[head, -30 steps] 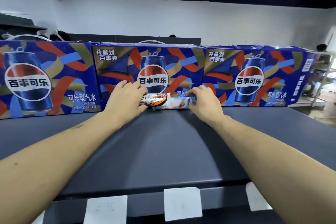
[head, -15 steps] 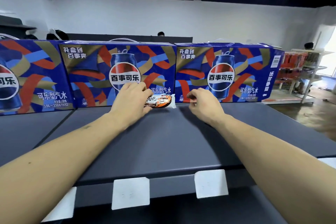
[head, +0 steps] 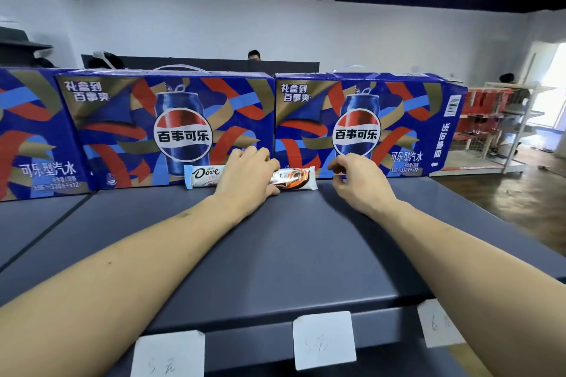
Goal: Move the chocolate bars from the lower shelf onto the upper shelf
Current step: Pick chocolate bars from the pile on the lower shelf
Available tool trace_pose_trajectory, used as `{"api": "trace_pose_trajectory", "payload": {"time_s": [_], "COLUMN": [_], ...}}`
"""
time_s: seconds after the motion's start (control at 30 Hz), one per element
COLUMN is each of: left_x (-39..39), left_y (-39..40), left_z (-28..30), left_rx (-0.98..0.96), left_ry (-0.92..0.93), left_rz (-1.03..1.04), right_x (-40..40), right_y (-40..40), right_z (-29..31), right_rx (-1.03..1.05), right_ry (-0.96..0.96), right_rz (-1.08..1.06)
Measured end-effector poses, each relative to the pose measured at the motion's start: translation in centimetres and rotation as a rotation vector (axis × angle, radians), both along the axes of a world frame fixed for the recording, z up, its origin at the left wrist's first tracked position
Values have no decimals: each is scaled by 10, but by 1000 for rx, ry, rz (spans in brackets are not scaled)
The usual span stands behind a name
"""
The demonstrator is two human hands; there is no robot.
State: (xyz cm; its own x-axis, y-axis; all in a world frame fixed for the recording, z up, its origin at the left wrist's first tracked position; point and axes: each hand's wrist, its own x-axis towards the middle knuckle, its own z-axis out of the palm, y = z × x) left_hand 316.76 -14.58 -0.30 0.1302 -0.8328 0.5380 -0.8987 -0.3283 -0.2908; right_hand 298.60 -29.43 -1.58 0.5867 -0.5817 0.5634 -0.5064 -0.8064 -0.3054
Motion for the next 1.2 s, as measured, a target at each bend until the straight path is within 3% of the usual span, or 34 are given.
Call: {"api": "trace_pose_trajectory", "payload": {"time_s": [0.6, 1.2], "left_x": [-1, -10], "left_y": [-52, -54], "left_z": [-3, -6], "left_rx": [-68, -79], "left_ry": [88, 38], "left_rz": [11, 27], "right_x": [6, 15], "right_y": [-22, -20], "right_z": [3, 2], "right_rx": [4, -8], "right_ry": [-7, 27], "right_rz": [-27, -17]}}
